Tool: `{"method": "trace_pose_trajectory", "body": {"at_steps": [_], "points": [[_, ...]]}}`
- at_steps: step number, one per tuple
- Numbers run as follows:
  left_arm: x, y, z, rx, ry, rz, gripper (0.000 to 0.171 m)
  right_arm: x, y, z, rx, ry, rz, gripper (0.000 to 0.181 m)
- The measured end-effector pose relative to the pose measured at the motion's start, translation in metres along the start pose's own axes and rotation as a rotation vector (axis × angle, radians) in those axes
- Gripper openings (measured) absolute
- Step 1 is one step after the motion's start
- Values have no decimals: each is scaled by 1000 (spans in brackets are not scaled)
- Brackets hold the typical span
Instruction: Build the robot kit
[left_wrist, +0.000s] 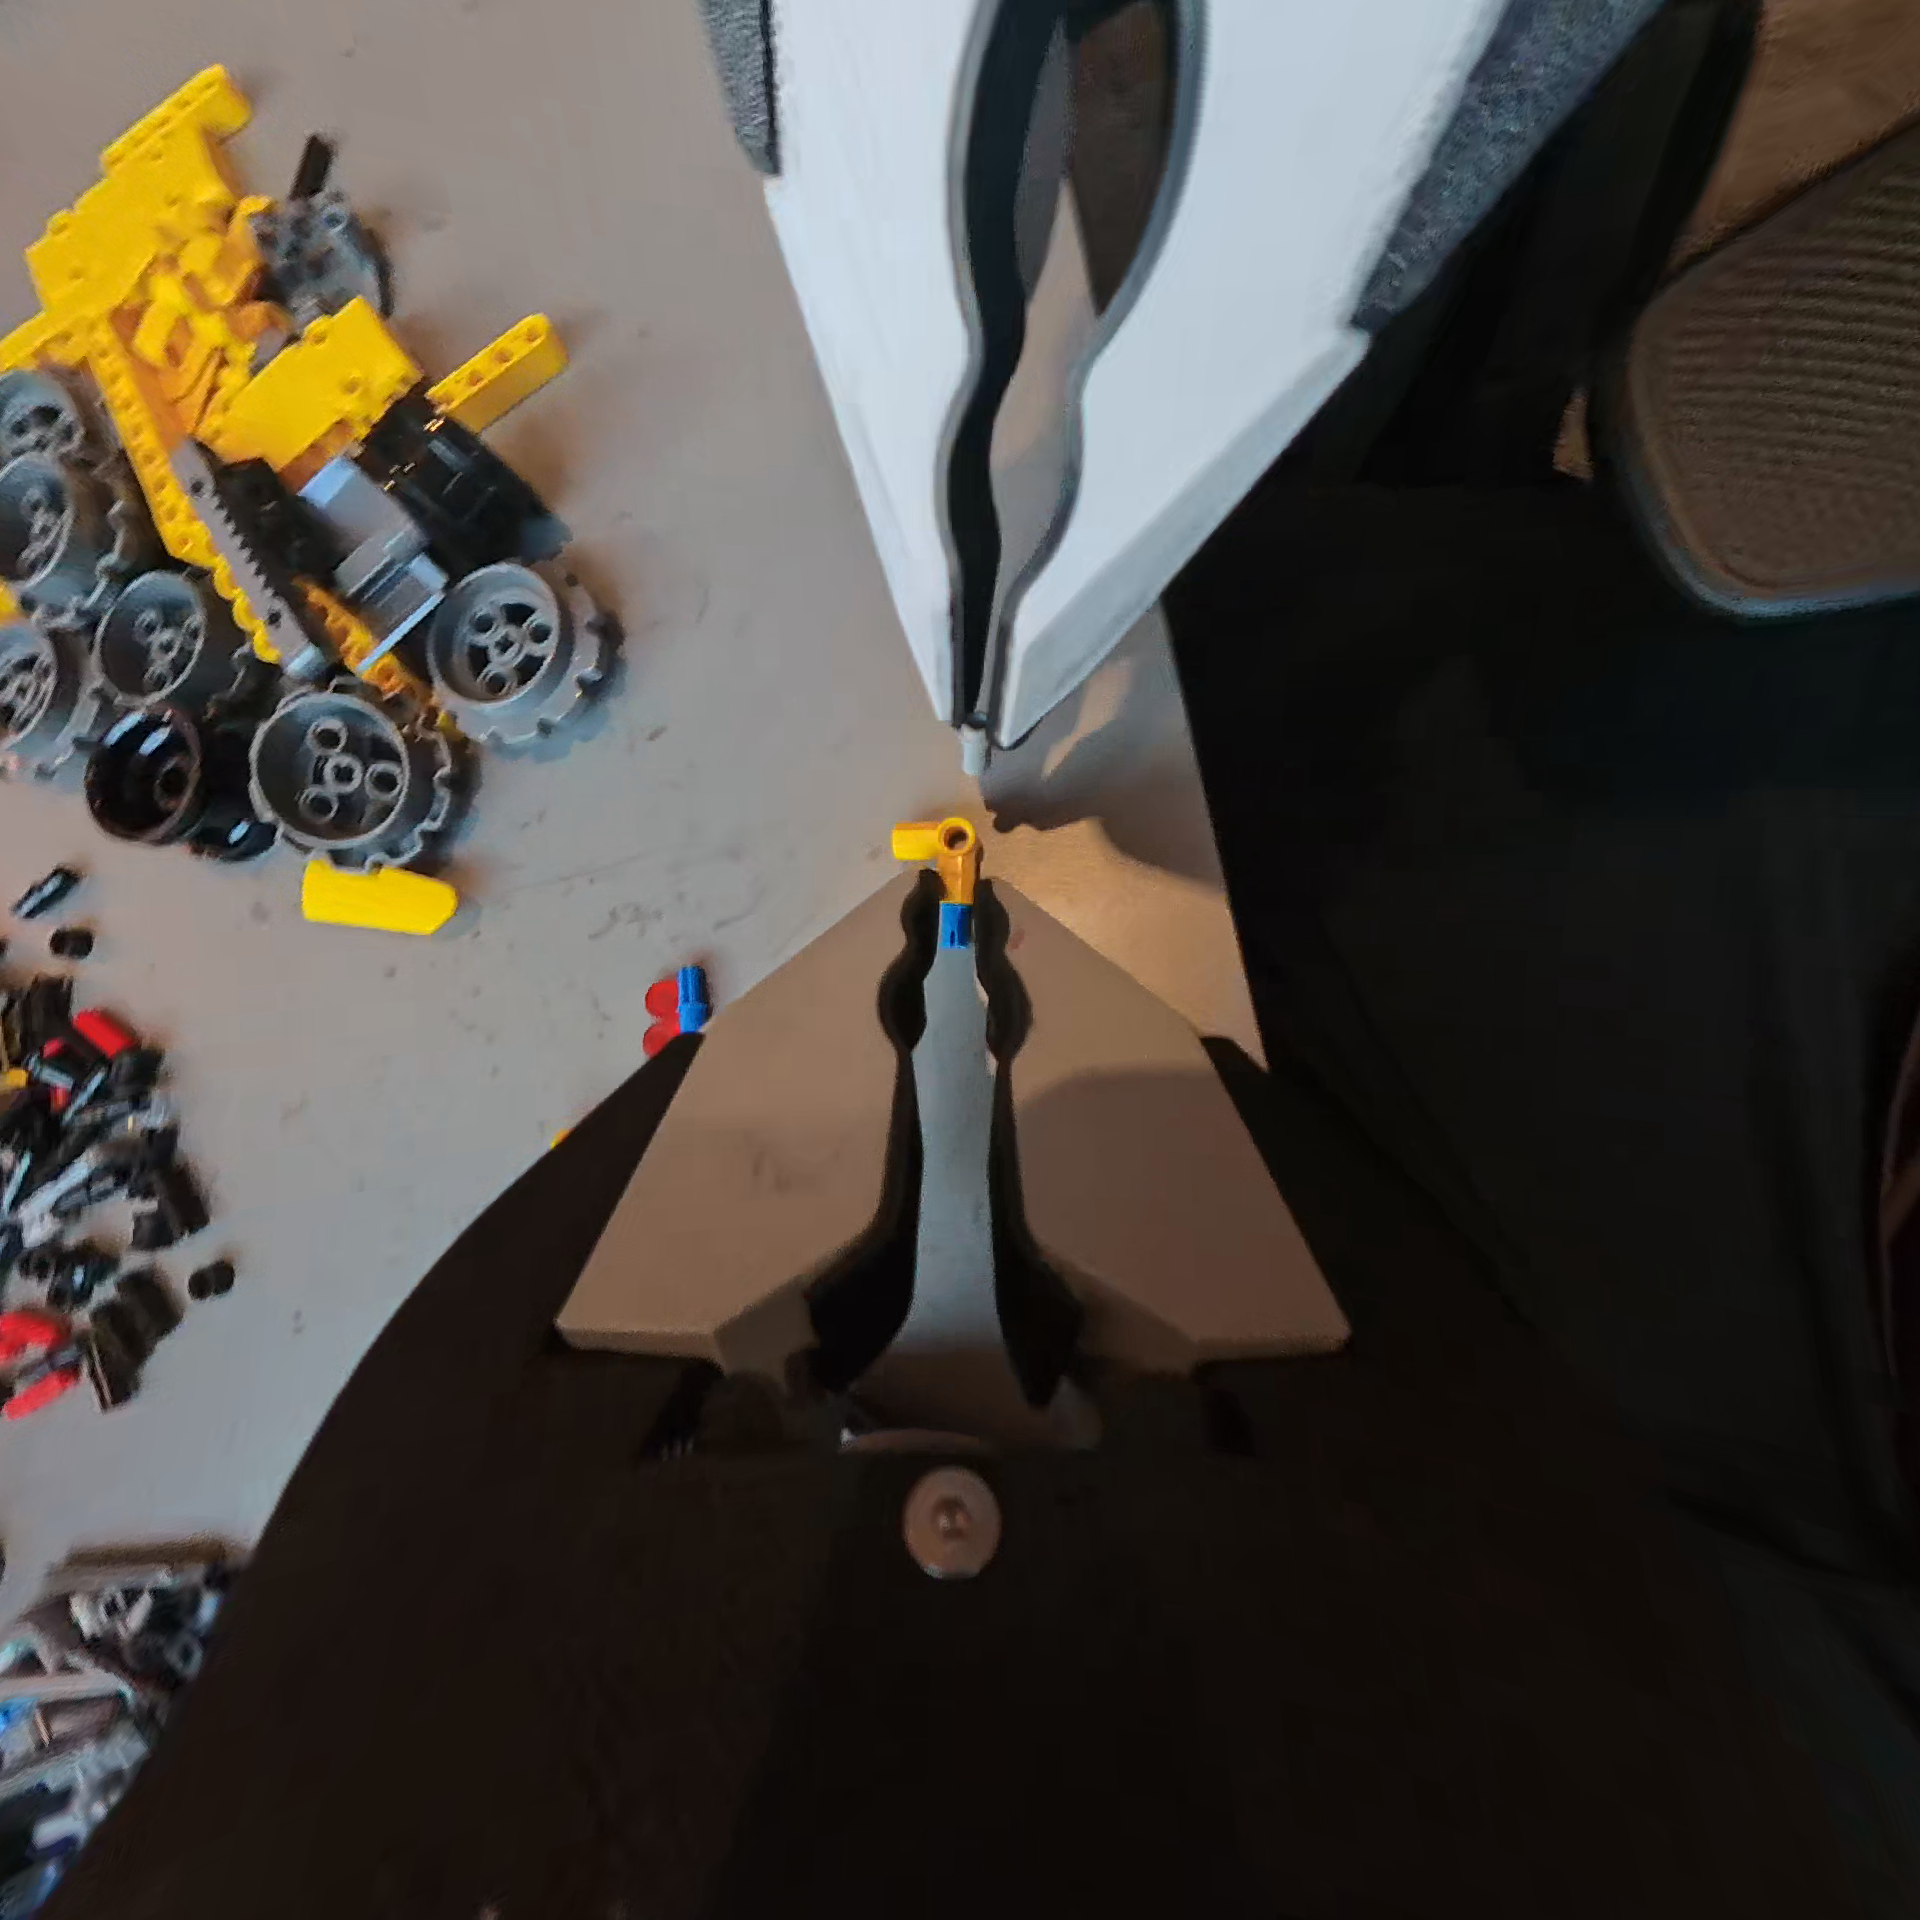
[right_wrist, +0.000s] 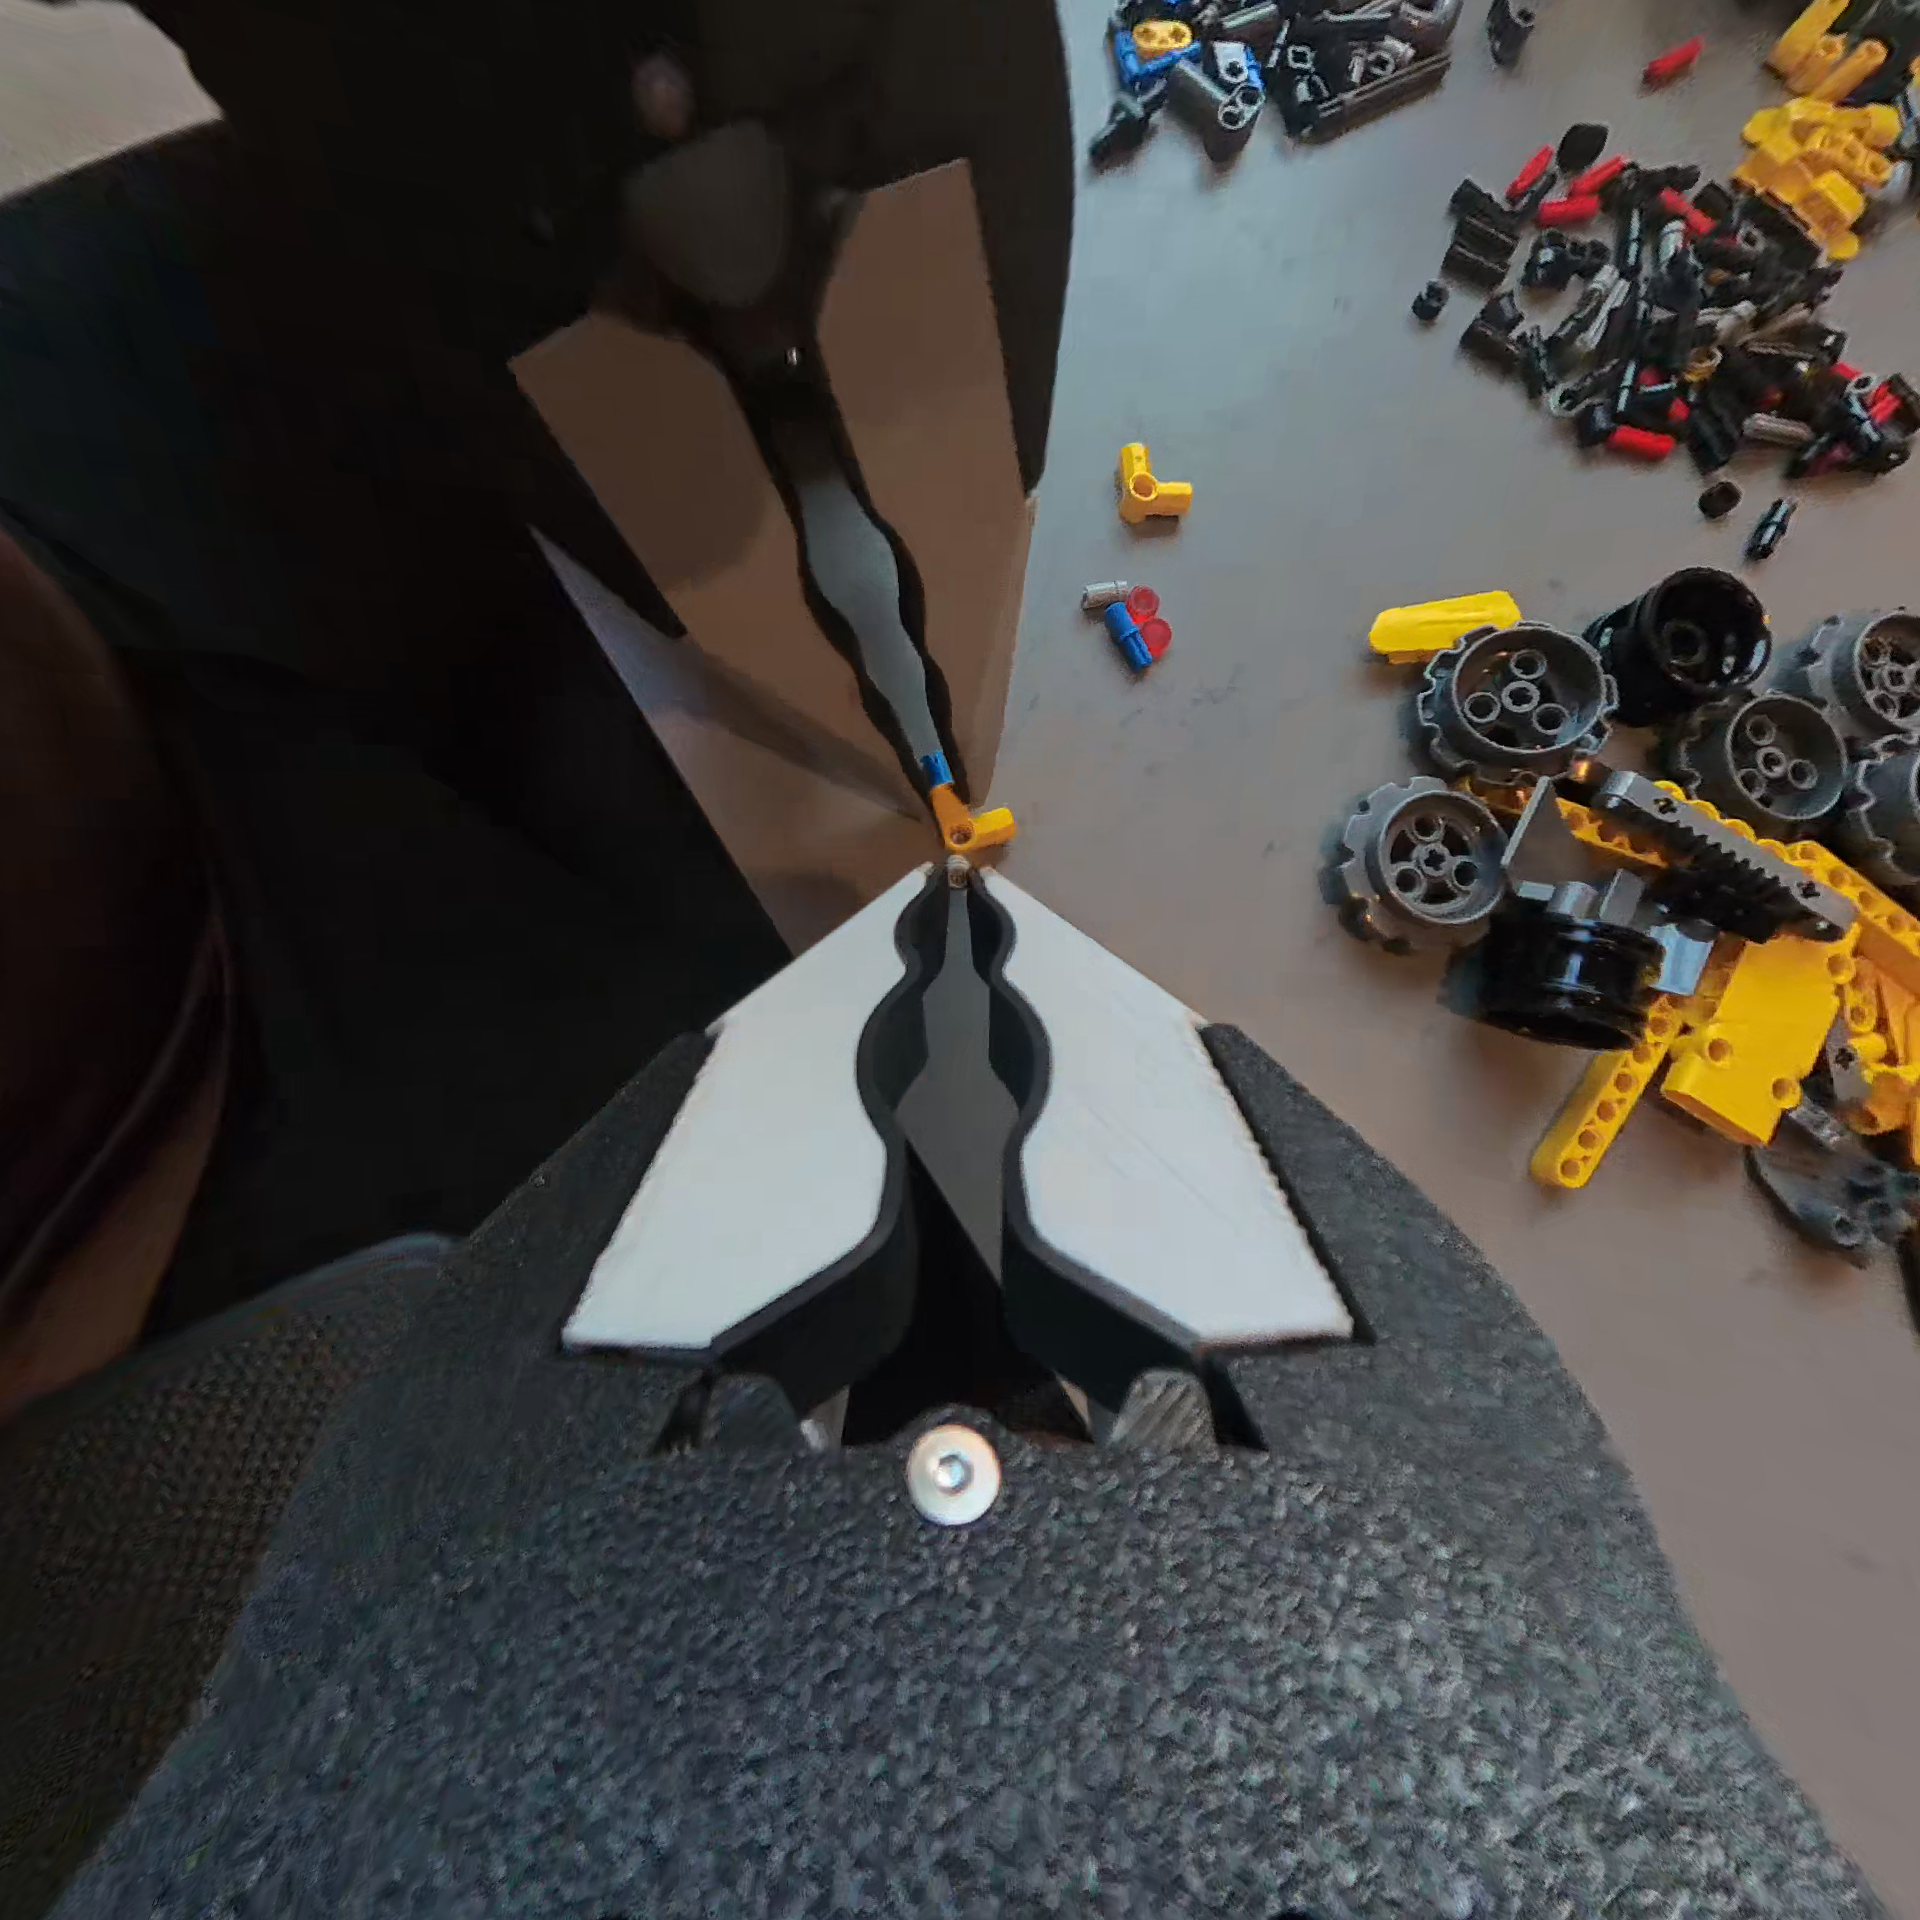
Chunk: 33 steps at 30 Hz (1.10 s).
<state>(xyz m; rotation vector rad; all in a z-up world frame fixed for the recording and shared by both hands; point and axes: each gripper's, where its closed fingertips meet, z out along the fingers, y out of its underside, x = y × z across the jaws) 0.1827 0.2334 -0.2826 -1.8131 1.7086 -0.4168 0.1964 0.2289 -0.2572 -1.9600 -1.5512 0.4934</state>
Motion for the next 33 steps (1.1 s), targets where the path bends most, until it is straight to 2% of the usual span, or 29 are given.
{"method": "trace_pose_trajectory", "body": {"at_steps": [4, 6, 16, 27, 33], "points": [[11, -5, 1, 33, 89, 225, 3, -2, 13, 3, -44, -28, 47, 3], [12, -7, 2, 50, 81, 297, 3, -3, 16, 6, -67, -29, 65, 3], [11, -7, 3, 51, 66, 293, 3, -7, 2, 5, -74, -68, 101, 3], [10, -8, 4, 50, 39, 298, 3, -5, 9, 11, -155, -65, 148, 2], [10, -8, 5, 45, 39, 276, 3, -4, 7, 13, -185, -55, 86, 2]]}}
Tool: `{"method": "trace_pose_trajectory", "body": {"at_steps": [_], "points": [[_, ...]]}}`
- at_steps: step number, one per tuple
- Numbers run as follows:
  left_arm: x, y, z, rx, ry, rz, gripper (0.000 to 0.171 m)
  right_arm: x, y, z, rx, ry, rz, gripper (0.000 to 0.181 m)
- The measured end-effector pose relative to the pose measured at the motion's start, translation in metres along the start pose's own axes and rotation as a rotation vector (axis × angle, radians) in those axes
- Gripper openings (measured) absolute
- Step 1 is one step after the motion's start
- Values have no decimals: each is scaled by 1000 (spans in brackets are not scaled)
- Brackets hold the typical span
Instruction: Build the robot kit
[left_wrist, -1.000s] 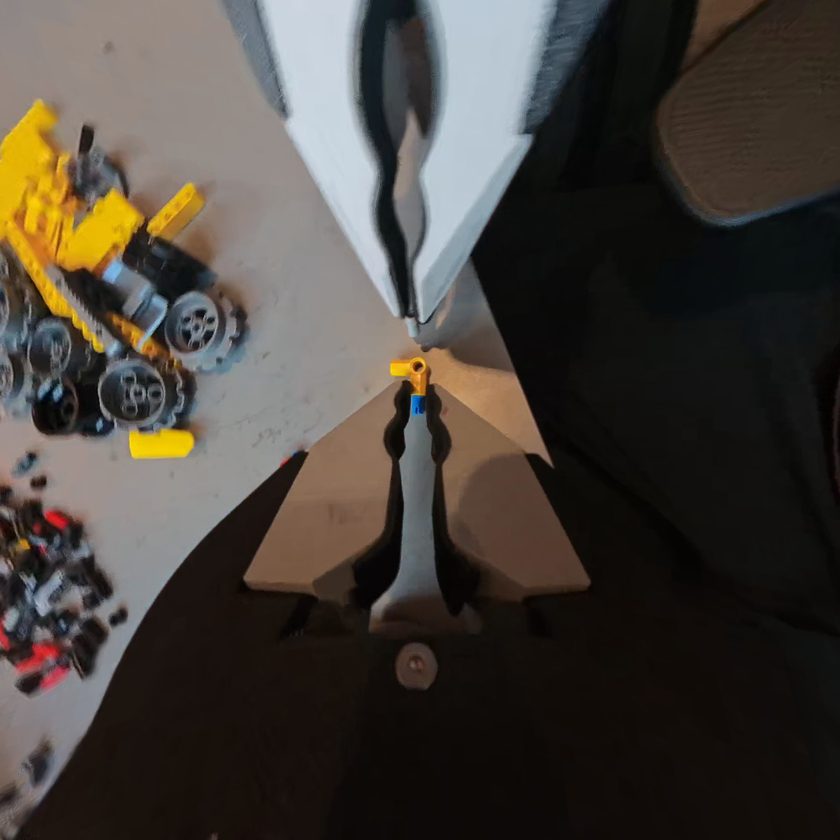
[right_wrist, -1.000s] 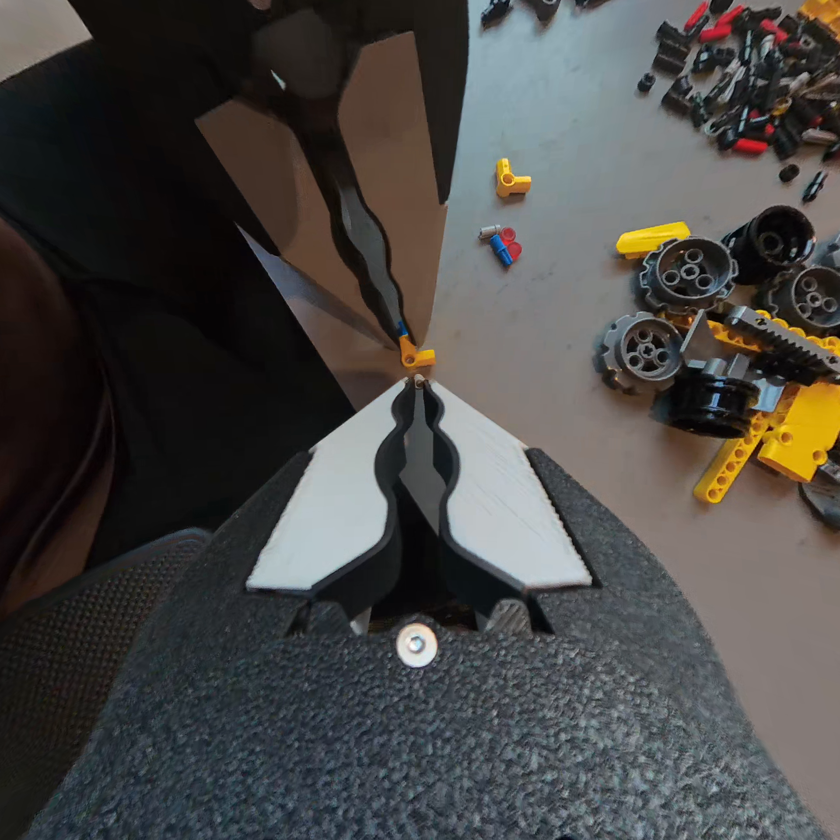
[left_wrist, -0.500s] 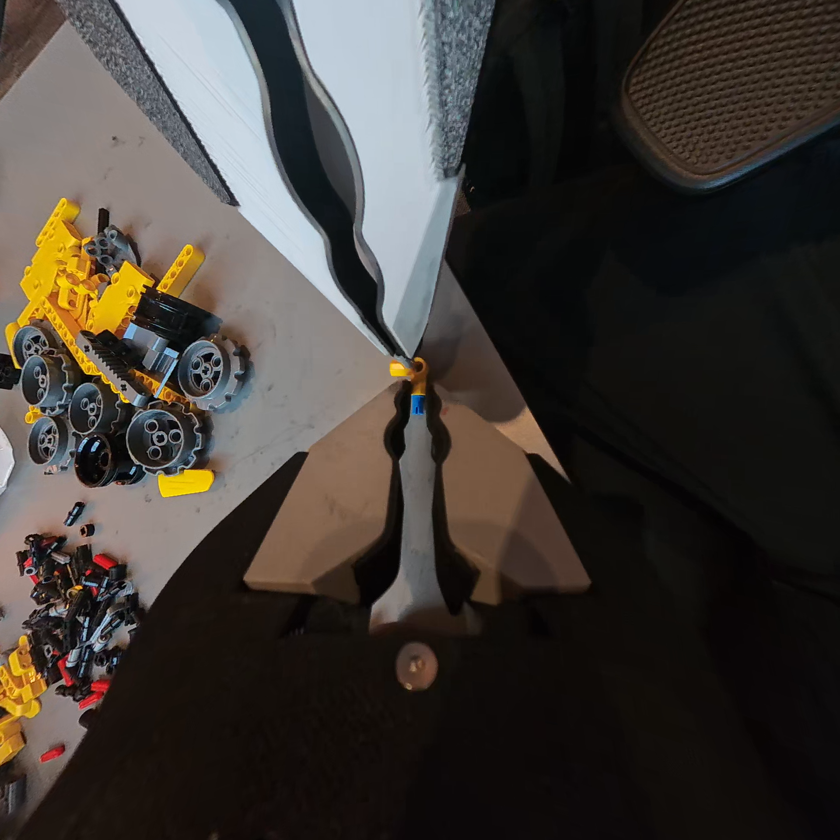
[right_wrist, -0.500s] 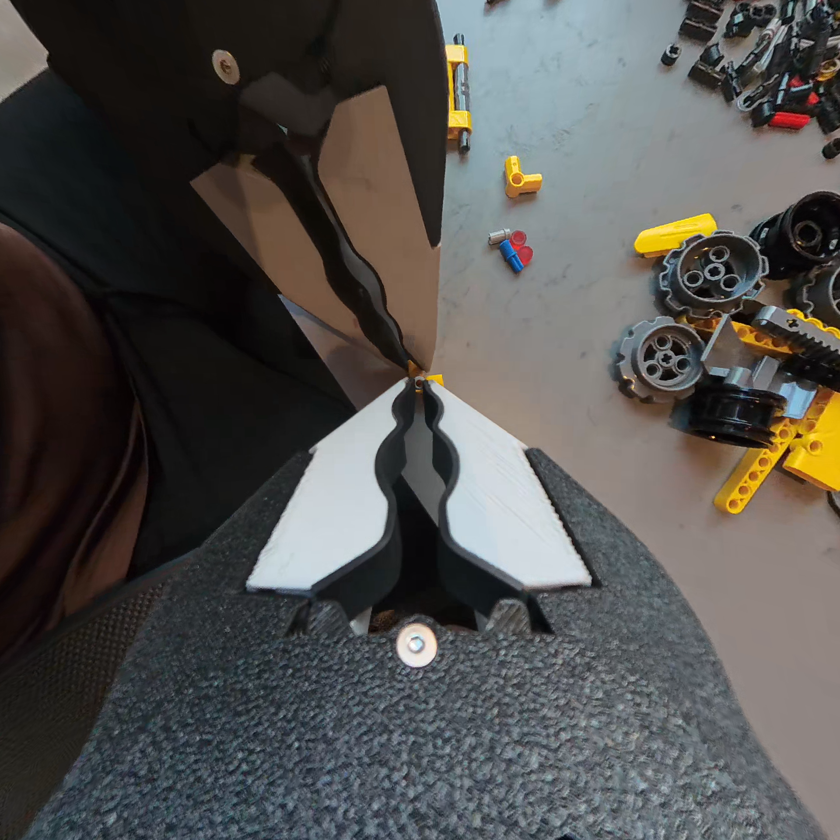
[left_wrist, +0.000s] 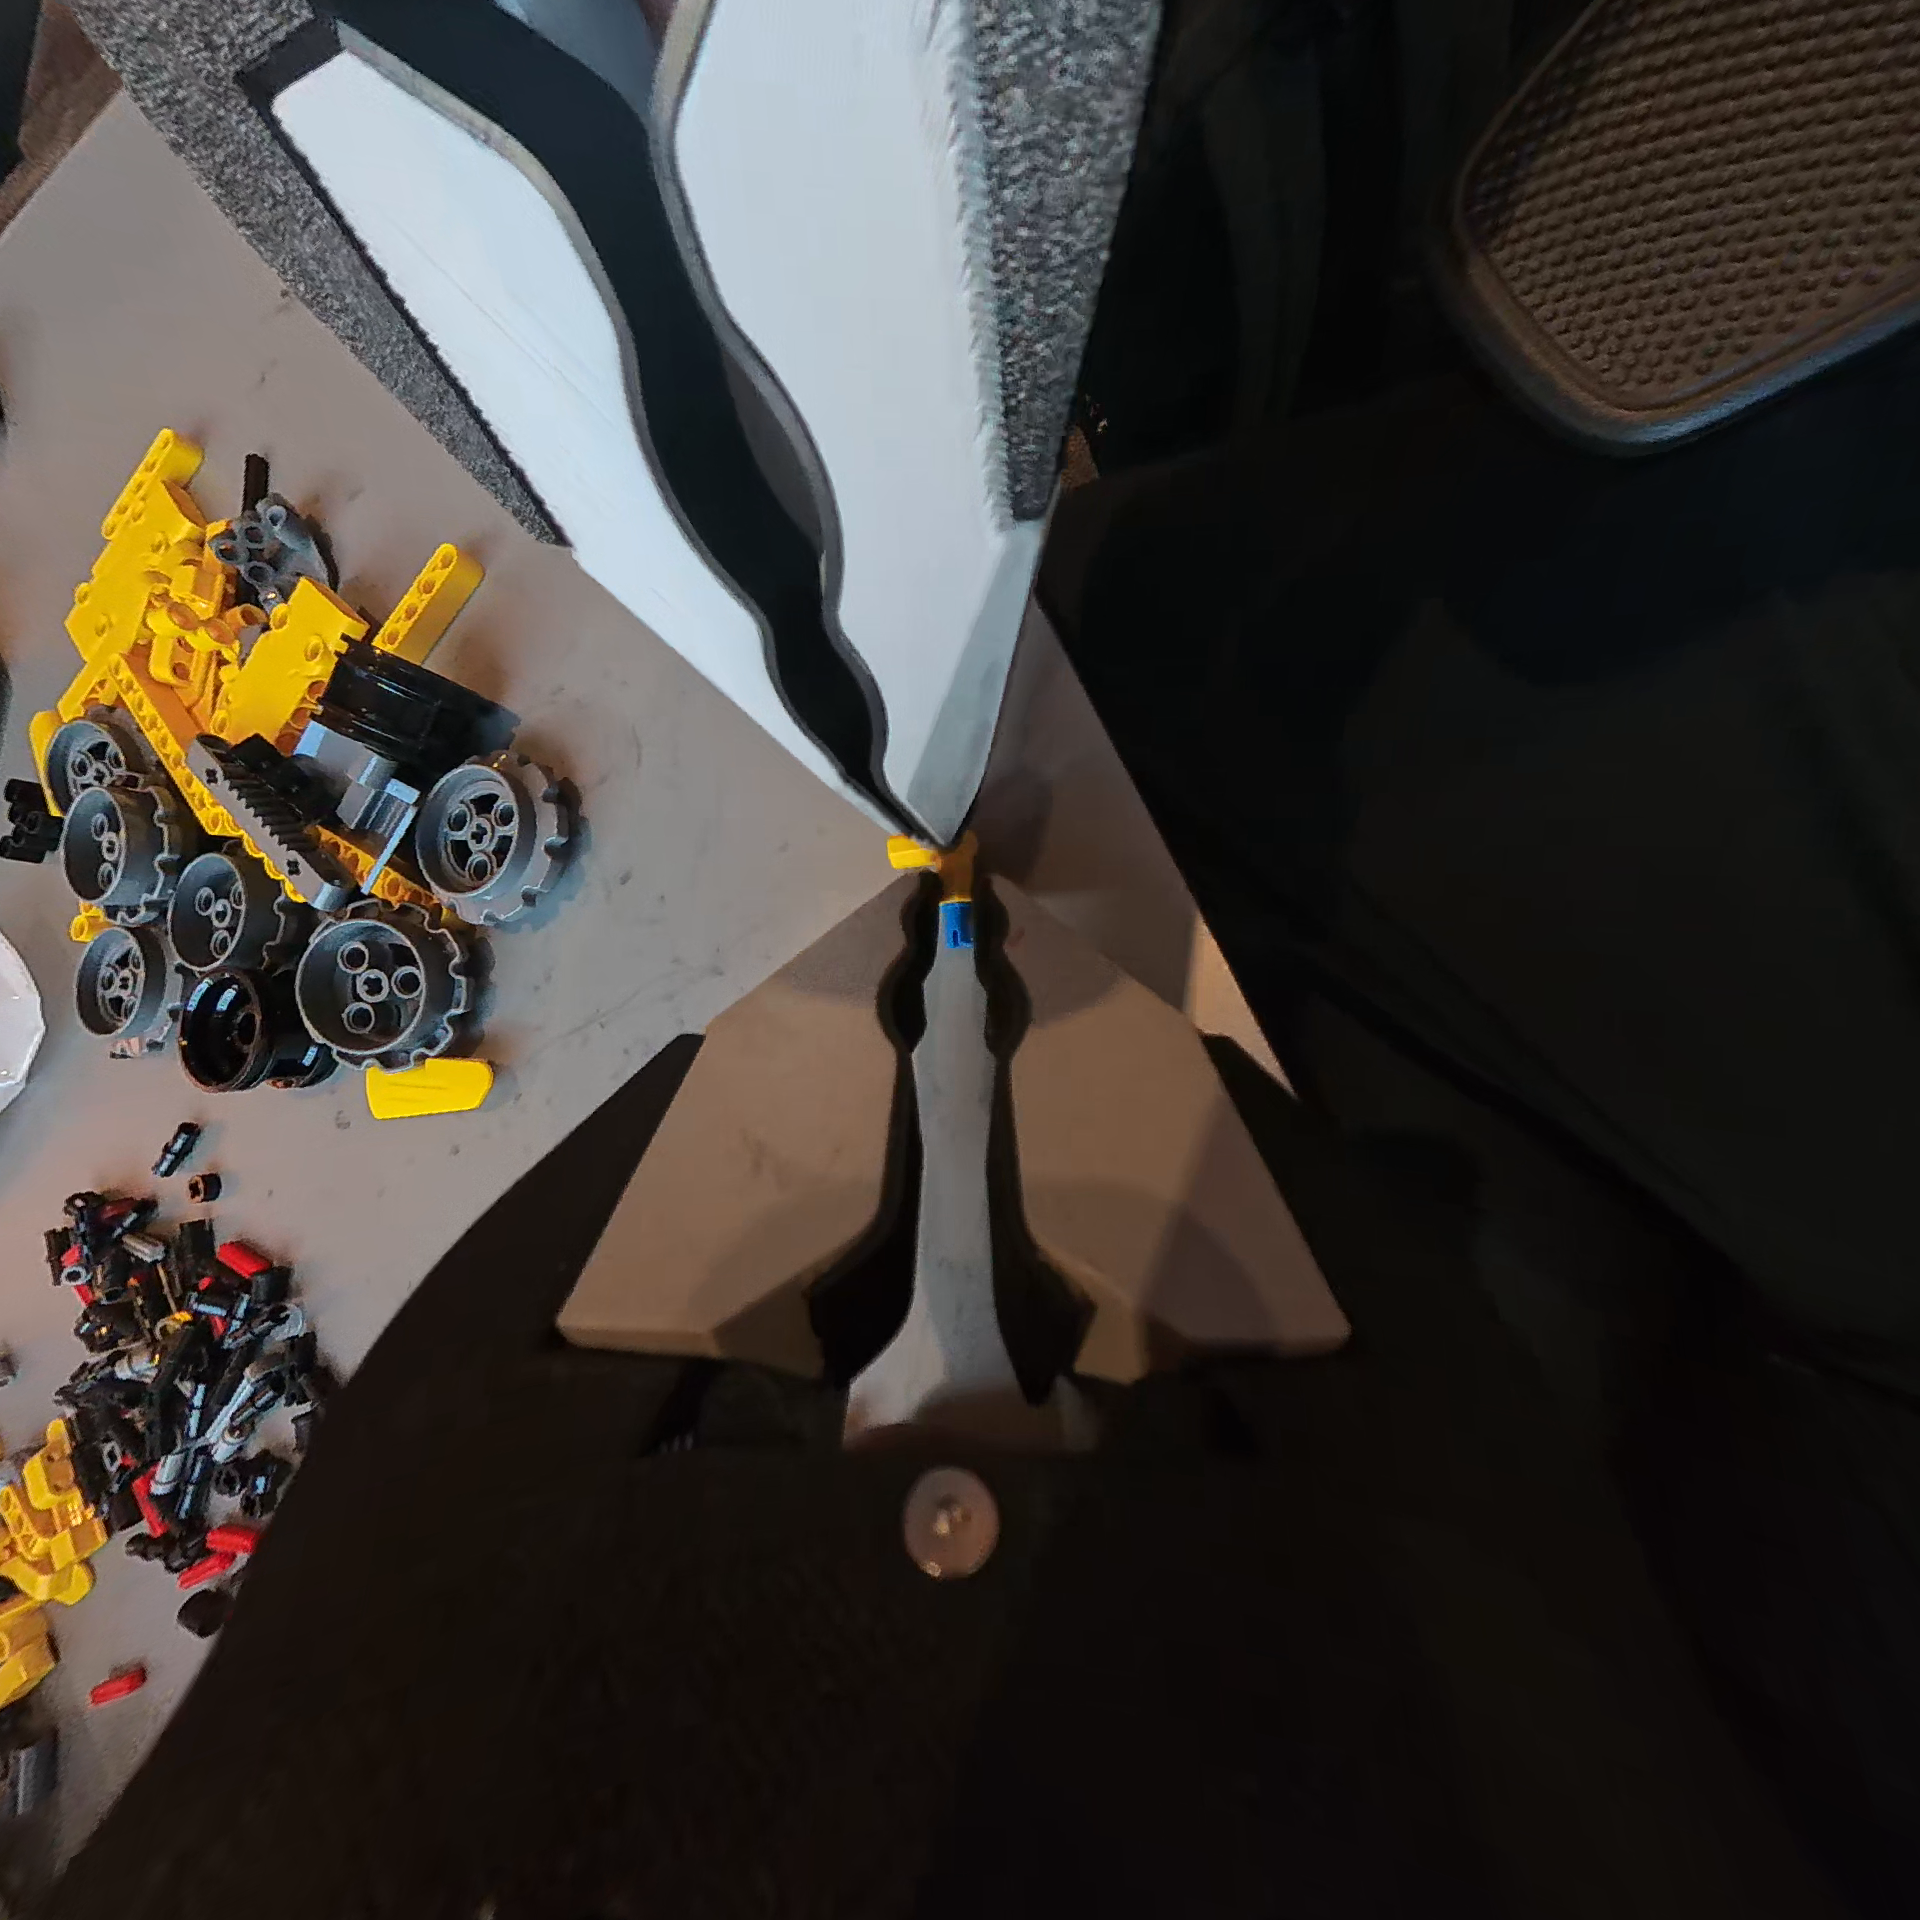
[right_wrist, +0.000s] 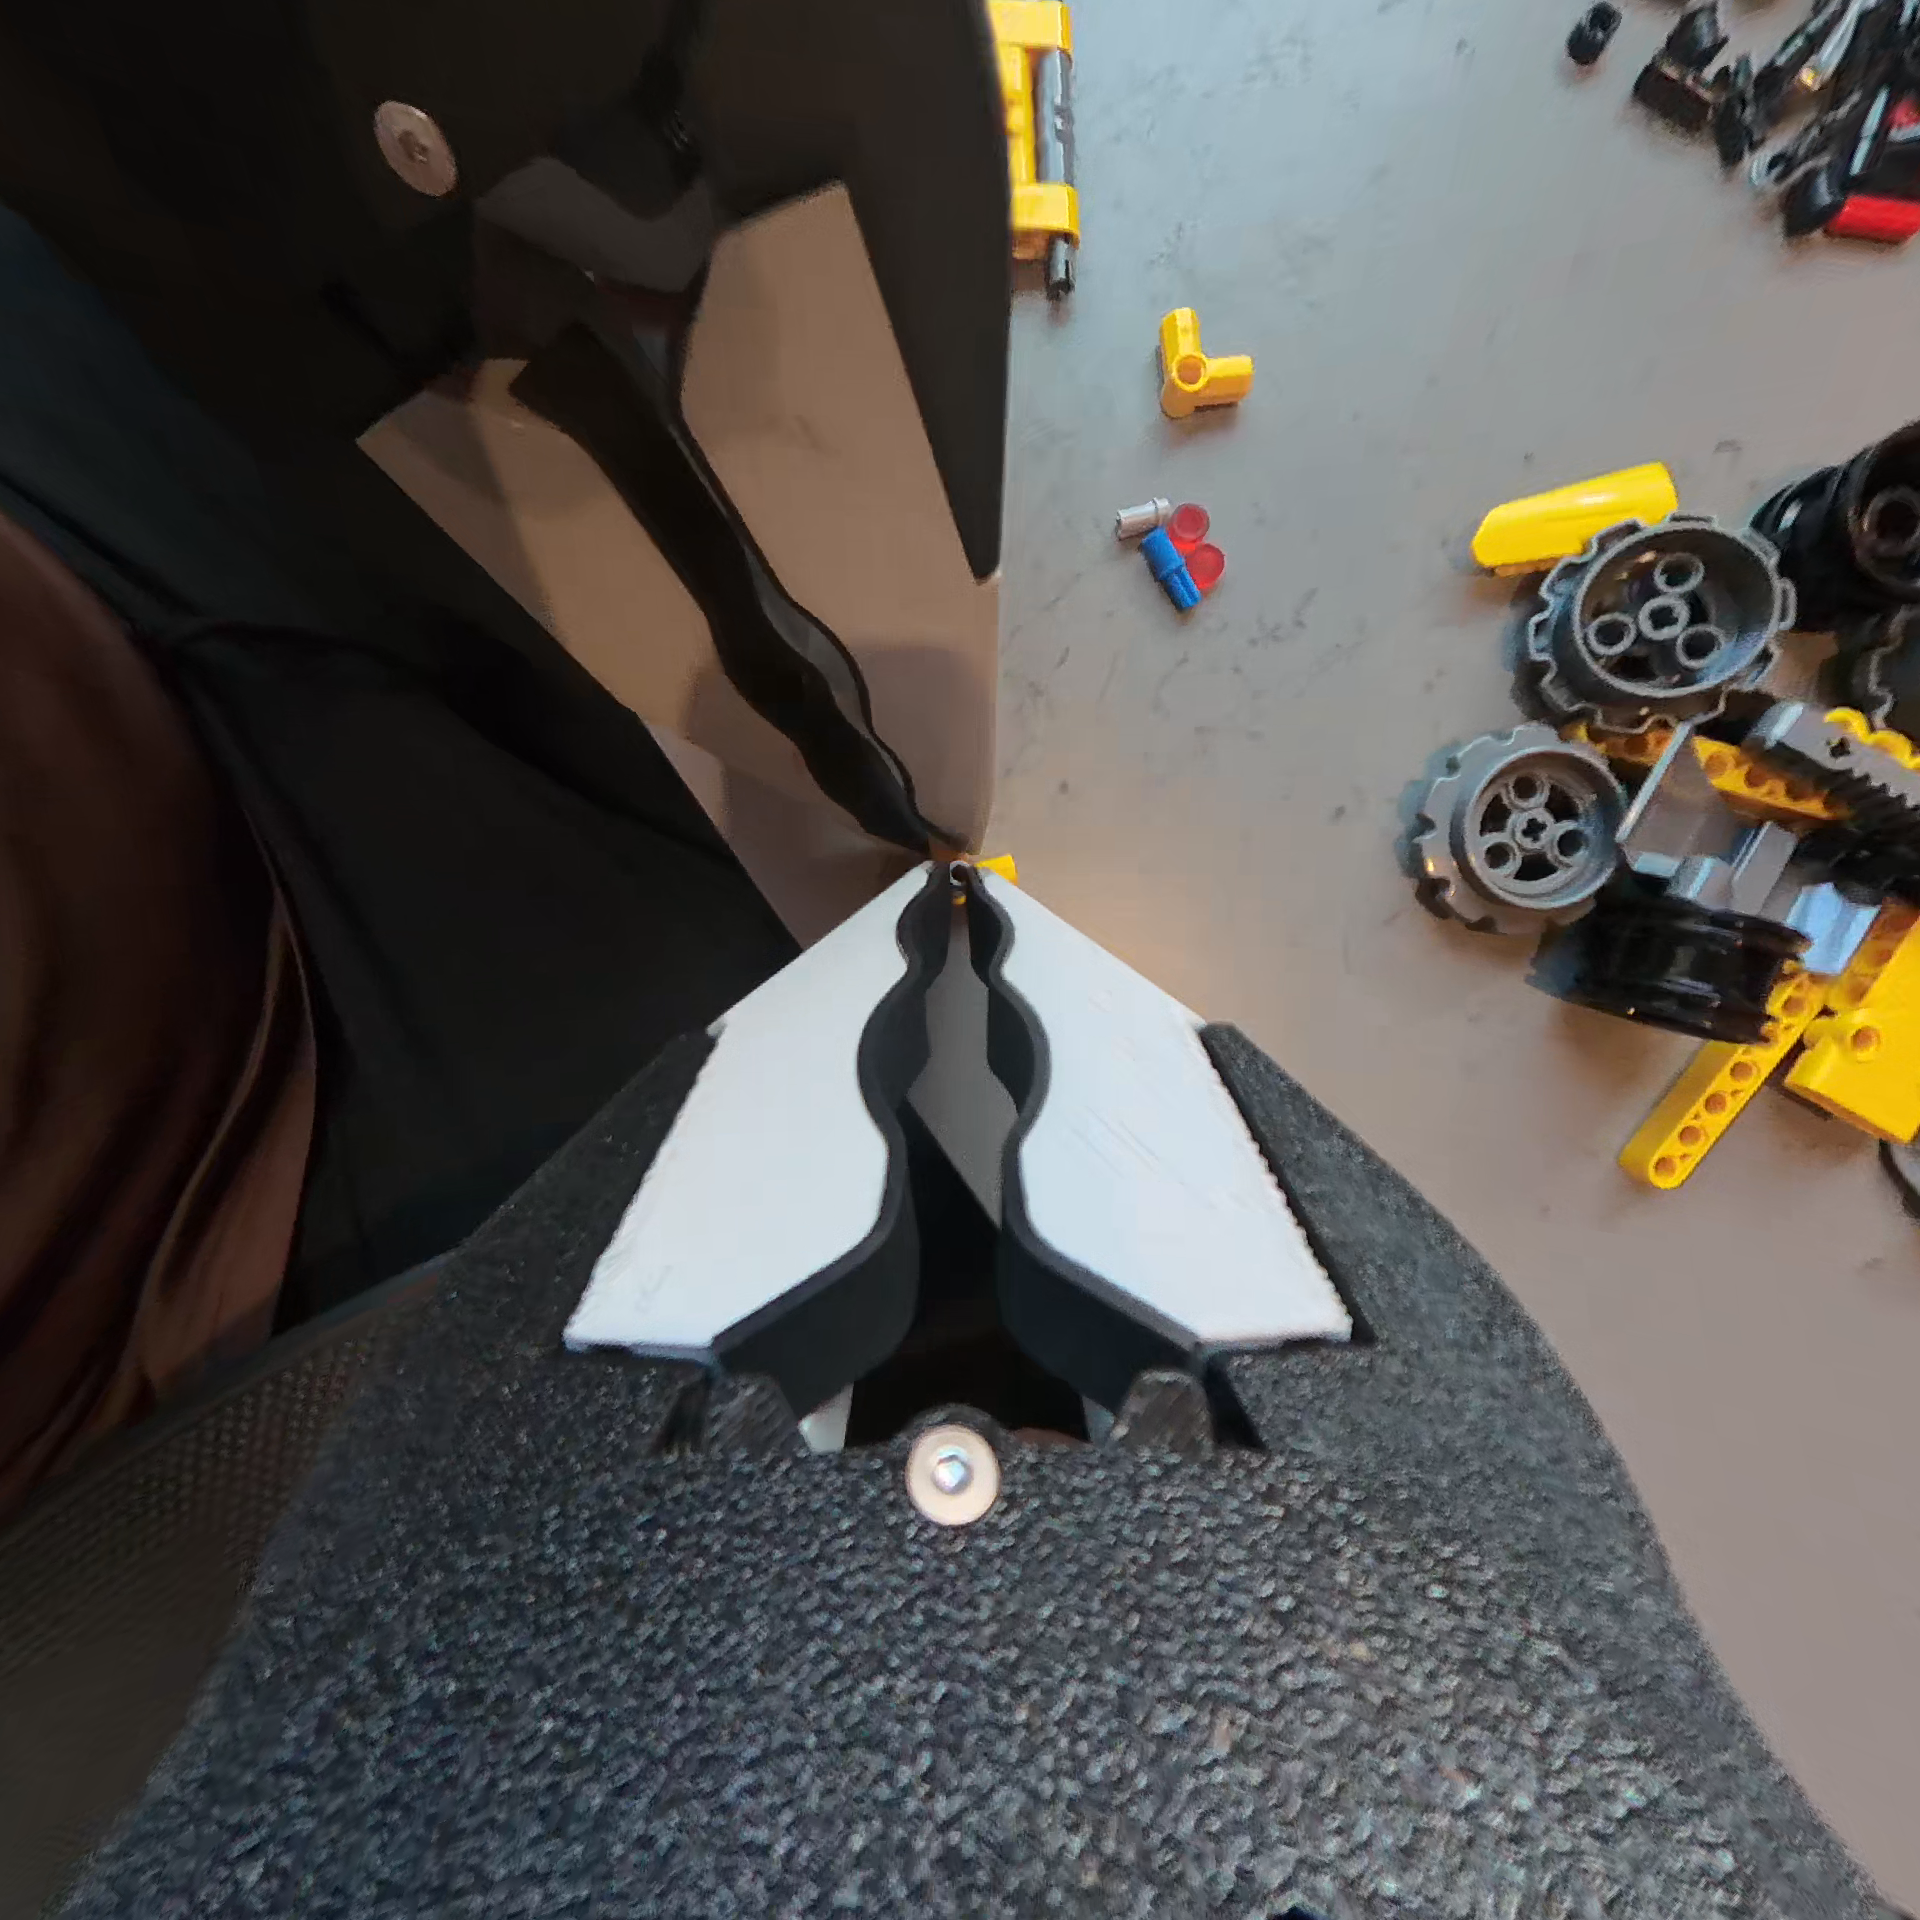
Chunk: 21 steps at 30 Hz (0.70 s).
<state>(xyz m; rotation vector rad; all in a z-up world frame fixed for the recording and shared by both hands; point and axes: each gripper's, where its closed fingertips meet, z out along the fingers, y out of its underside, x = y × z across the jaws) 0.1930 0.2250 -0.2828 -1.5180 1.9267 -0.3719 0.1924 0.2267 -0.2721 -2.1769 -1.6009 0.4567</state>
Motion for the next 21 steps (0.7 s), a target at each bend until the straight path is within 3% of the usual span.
{"method": "trace_pose_trajectory", "body": {"at_steps": [4, 9, 21], "points": [[0, 0, 0, -2, 5, -18, 3, -1, -3, 4, -11, 30, -112, 0], [0, 0, 0, -1, -14, -16, 3, -1, -3, 3, 72, 20, -63, 0], [-6, 2, 1, -14, -37, -55, 3, 10, -8, -8, 463, -145, 326, 0]]}}
